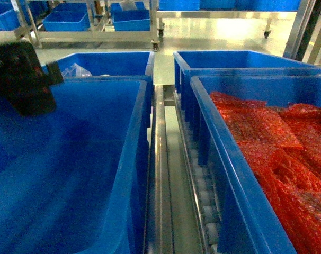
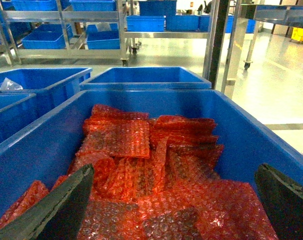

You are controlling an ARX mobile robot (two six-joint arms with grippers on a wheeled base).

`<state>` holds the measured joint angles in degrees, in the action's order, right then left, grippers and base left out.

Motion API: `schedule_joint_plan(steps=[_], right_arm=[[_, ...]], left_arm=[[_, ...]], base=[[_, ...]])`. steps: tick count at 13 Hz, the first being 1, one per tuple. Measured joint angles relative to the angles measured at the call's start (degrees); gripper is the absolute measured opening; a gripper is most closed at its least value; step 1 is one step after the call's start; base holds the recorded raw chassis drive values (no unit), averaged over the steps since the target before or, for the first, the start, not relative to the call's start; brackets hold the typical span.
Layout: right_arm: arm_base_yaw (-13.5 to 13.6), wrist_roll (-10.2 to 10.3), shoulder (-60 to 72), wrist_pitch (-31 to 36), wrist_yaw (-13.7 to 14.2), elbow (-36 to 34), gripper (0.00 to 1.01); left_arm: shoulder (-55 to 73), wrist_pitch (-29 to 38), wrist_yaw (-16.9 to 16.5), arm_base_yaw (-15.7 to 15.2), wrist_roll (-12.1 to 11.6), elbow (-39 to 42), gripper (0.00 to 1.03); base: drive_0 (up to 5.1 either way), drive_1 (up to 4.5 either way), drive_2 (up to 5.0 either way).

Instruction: Pick blue part to blue bin on bottom shelf

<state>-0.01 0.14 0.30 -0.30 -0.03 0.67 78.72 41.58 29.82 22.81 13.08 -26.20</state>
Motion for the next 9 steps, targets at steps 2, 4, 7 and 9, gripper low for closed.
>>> schedule_joint_plan(steps=[2, 4, 7, 9], right_arm=[[0.00, 0.00, 0.00, -0.02, 0.02, 0.00, 0.98], [0.00, 0.00, 0.00, -0.02, 0.02, 0.00, 0.98], [0.00, 0.00, 0.00, 0.00, 0.00, 0.00, 0.98], [0.00, 0.00, 0.00, 0.00, 0.02, 0.00, 0.98]], left_arm=[[-0.07, 0.48, -0.04, 0.39, 0.07, 0.90, 0.95], [-0.76, 14.95, -8.98, -2.86, -6.64, 6.29, 0.79], [-12.15, 13.29, -15.93, -9.42, -11.78, 15.26, 0.37], [-18.36, 10.97, -19.30, -12.31, -12.09, 18.95, 0.10]], base=[[0.0, 0.00, 0.0], [0.0, 0.00, 0.0], [0.0, 0.00, 0.0], [0.0, 0.00, 0.0]])
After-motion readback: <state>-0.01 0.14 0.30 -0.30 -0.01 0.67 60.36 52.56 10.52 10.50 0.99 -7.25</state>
